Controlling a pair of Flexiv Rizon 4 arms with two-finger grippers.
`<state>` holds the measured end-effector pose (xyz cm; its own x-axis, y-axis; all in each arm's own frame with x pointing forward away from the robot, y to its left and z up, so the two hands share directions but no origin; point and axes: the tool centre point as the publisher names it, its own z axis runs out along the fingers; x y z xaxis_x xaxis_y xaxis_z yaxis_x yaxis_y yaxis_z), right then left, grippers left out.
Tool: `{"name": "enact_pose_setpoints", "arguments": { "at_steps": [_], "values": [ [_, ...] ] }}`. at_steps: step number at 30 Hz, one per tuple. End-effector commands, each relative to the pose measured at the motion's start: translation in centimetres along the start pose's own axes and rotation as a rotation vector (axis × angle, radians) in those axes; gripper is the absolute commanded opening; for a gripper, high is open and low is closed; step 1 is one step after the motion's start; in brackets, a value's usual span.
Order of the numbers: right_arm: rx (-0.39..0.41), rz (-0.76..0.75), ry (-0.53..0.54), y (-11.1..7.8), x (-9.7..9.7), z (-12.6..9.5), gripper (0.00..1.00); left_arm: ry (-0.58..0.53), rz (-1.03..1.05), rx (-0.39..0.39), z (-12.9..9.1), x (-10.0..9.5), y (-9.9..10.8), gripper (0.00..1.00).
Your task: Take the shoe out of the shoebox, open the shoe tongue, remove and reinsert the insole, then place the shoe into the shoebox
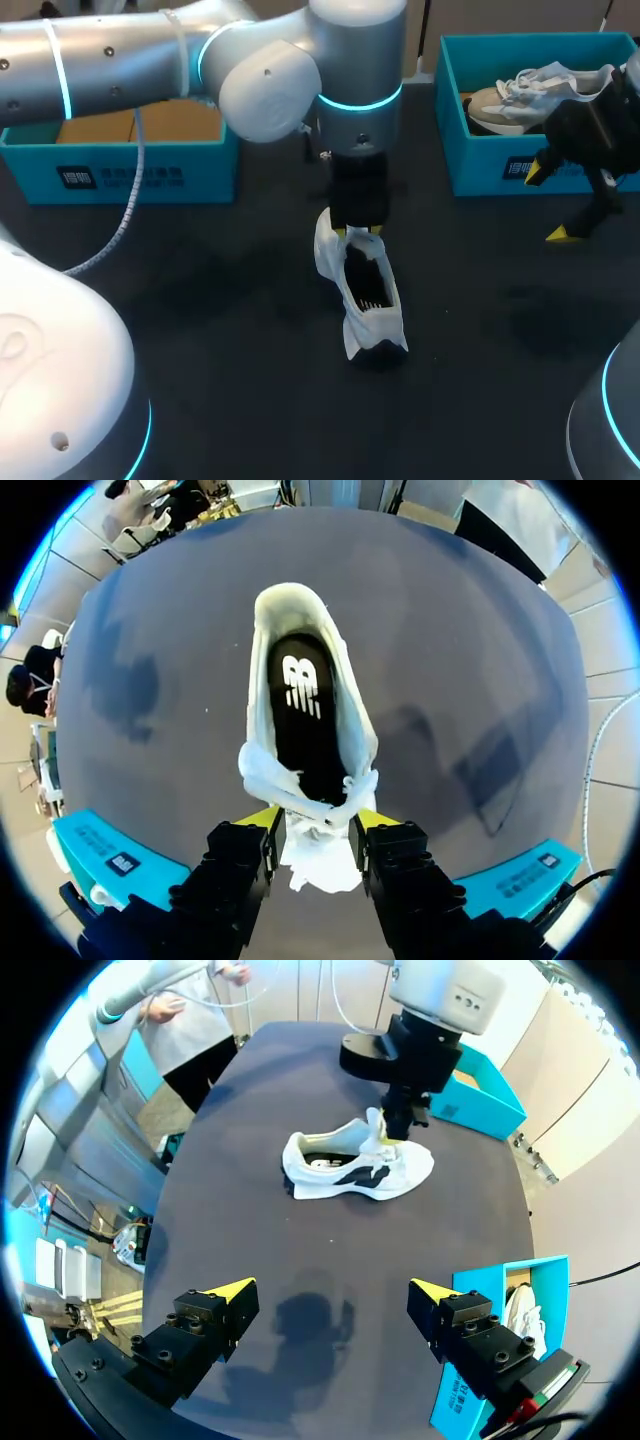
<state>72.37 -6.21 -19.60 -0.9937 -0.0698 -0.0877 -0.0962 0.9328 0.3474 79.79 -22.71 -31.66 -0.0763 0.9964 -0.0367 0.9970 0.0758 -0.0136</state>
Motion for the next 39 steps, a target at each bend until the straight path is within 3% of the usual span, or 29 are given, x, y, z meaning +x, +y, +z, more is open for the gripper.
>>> {"name": "enact_pose_setpoints", "arguments": {
  "at_steps": [1,5,14,20,22,26,30,39],
  "values": [
    [0.003,0.0,0.001,0.0,-0.1,0.1,1.0,-0.004,0.014,0.011,0.6,0.3,-1.0,0.42],
    [0.003,0.0,0.001,0.0,-0.1,0.1,1.0,0.004,0.023,0.019,0.7,0.3,-1.3,0.4],
    [0.003,0.0,0.001,0.0,-0.1,0.1,1.0,-0.024,0.015,-0.005,-0.7,-0.5,0.1,0.38],
    [0.003,0.0,0.001,0.0,-0.1,0.1,1.0,-0.023,0.054,0.033,0.1,-0.7,-2.1,0.35],
    [0.003,0.0,0.001,0.0,-0.1,0.1,1.0,-0.021,0.053,0.033,0.4,-0.7,-2.6,0.24],
    [0.003,0.0,0.001,0.0,-0.1,0.1,1.0,-0.023,0.036,0.059,0.7,-0.5,-3.4,0.28],
    [0.003,0.0,0.001,0.0,-0.1,0.1,1.0,-0.025,0.023,0.071,0.7,-0.1,-4.2,0.22],
    [0.003,0.0,0.001,0.0,-0.1,0.1,1.0,-0.016,-0.004,0.044,-0.2,-0.2,-3.2,0.24]
  ]
}}
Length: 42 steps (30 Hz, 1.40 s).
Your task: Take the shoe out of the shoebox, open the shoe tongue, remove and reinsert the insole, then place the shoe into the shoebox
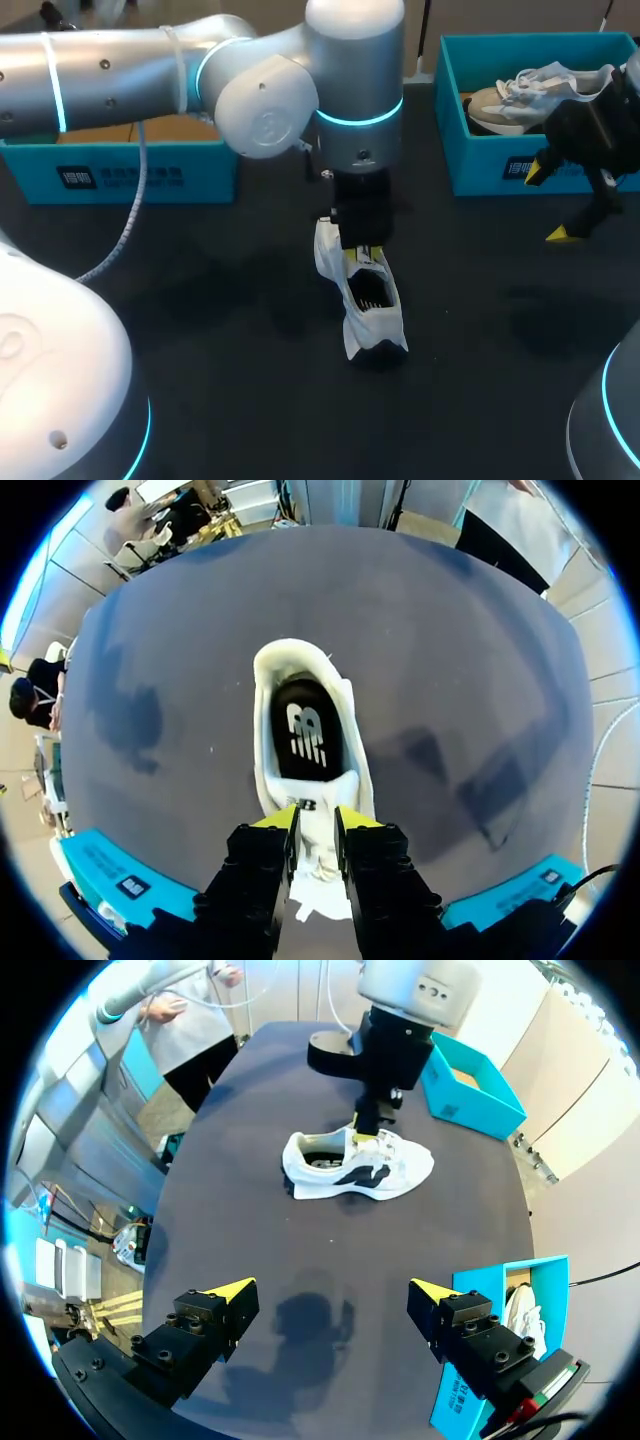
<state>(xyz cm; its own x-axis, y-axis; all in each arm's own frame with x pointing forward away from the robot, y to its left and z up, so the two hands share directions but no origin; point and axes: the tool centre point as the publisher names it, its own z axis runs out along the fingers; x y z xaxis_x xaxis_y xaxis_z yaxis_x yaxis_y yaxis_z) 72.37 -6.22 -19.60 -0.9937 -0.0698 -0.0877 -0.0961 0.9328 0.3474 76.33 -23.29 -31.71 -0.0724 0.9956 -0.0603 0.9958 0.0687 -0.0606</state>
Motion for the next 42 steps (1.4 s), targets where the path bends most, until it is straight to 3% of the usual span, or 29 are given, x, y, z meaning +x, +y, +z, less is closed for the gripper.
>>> {"name": "enact_pose_setpoints", "arguments": {
  "at_steps": [1,7,12,19,26,30,32,34,42],
  "values": [
    [0.003,0.0,0.001,0.0,-0.1,0.1,1.0,0.012,-0.014,-0.001,-0.1,0.0,0.4,0.22],
    [0.003,0.0,0.001,0.0,-0.1,0.1,1.0,0.041,-0.043,0.021,1.9,-0.1,-0.4,0.13],
    [0.003,0.0,0.001,0.0,-0.1,0.1,1.0,0.052,-0.059,0.045,2.5,0.4,-1.5,0.19],
    [0.003,0.0,0.001,0.0,-0.1,0.1,1.0,0.025,-0.152,0.046,0.0,1.4,-1.7,0.35],
    [0.003,0.0,0.001,0.0,-0.1,0.1,1.0,0.032,-0.371,0.032,-2.7,2.7,-1.3,0.42],
    [0.003,0.0,0.001,0.0,-0.1,0.1,1.0,0.05,-0.502,0.014,-3.9,3.6,-1.5,0.5],
    [0.003,0.0,0.001,0.0,-0.1,0.1,1.0,0.047,-0.558,0.014,-4.2,4.0,-1.7,0.84],
    [0.003,0.0,0.001,0.0,-0.1,0.1,1.0,0.054,-0.587,-0.019,-4.4,4.4,-2.0,0.98],
    [0.003,0.0,0.001,0.0,-0.1,0.1,1.0,0.001,-0.667,0.021,-4.9,5.6,-3.0,1.0]
  ]
}}
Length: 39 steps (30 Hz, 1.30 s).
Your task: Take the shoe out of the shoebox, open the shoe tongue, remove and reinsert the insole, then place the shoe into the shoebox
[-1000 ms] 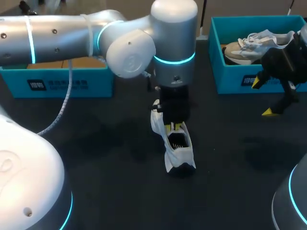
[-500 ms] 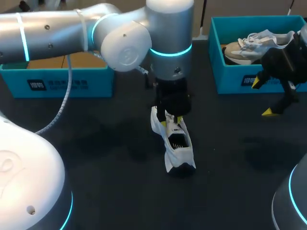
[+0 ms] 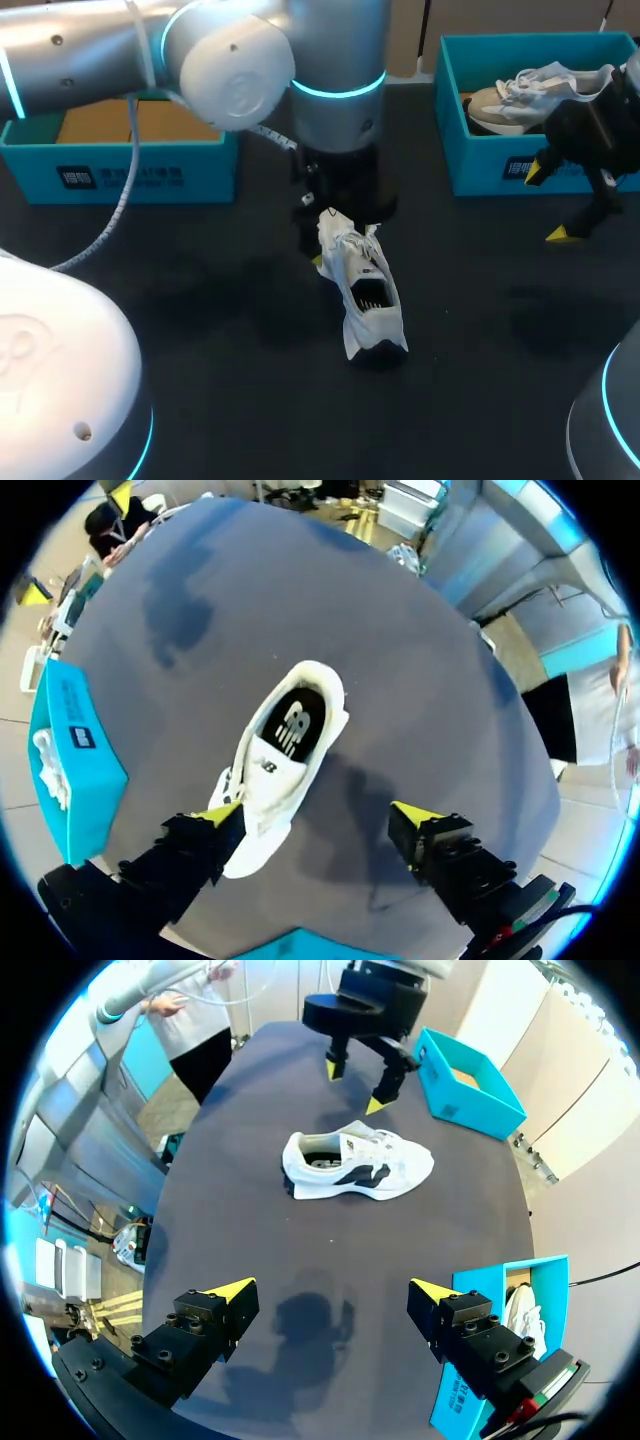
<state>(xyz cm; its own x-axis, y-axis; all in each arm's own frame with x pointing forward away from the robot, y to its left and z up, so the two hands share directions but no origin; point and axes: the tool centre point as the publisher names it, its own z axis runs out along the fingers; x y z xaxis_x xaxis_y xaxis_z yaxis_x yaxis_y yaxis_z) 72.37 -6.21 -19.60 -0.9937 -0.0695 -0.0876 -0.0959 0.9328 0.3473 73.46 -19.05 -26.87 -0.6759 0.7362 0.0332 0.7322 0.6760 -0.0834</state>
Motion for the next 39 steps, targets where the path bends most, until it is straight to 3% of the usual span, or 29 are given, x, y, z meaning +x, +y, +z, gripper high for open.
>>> {"name": "enact_pose_setpoints", "arguments": {
  "at_steps": [1,14,19,28,39],
  "values": [
    [0.003,0.0,0.001,0.0,-0.1,0.1,1.0,-0.034,0.008,0.021,0.1,1.2,0.8,1.0],
    [0.003,0.0,0.001,0.0,-0.1,0.1,1.0,-0.034,0.008,0.021,0.1,1.2,0.8,1.0],
    [0.003,0.0,0.001,0.0,-0.1,0.1,1.0,-0.106,-0.218,0.081,-0.1,2.7,1.3,1.0],
    [0.003,0.0,0.001,0.0,-0.1,0.1,1.0,-0.199,-0.609,0.081,-0.5,4.0,1.2,1.0],
    [0.003,0.0,0.001,0.0,-0.1,0.1,1.0,-0.129,-0.793,-0.054,1.2,3.9,-2.3,1.0]
  ]
}}
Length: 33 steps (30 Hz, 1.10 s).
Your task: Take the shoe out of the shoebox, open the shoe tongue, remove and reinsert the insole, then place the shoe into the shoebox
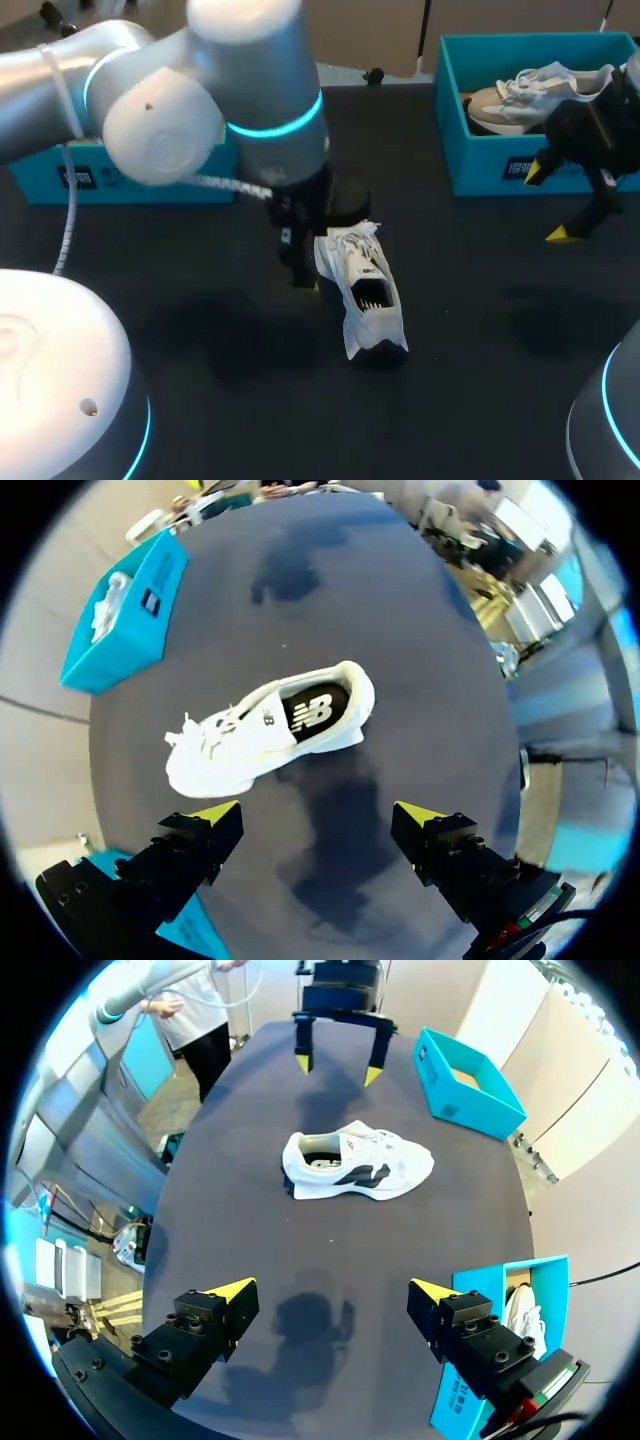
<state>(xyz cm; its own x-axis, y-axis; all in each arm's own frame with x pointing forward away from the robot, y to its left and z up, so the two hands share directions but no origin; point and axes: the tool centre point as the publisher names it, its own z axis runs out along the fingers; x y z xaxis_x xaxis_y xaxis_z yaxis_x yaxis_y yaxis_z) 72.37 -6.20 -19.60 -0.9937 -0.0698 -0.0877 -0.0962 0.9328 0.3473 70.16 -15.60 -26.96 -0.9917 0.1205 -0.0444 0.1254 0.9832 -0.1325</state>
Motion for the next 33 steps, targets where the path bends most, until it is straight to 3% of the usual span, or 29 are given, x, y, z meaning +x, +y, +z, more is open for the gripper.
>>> {"name": "enact_pose_setpoints", "arguments": {
  "at_steps": [1,16,21,33],
  "values": [
    [0.003,0.0,0.001,0.0,-0.1,0.1,1.0,-0.013,-0.1,-0.103,1.3,1.1,-2.5,1.0],
    [0.003,0.0,0.001,0.0,-0.1,0.1,1.0,-0.028,-0.15,-0.045,4.7,3.6,-8.6,1.0],
    [0.003,0.0,0.001,0.0,-0.1,0.1,1.0,-0.046,-0.186,-0.004,5.9,4.3,-9.0,1.0],
    [0.003,0.0,0.001,0.0,-0.1,0.1,1.0,-0.03,-0.222,-0.014,10.1,4.6,-8.0,1.0]
  ]
}}
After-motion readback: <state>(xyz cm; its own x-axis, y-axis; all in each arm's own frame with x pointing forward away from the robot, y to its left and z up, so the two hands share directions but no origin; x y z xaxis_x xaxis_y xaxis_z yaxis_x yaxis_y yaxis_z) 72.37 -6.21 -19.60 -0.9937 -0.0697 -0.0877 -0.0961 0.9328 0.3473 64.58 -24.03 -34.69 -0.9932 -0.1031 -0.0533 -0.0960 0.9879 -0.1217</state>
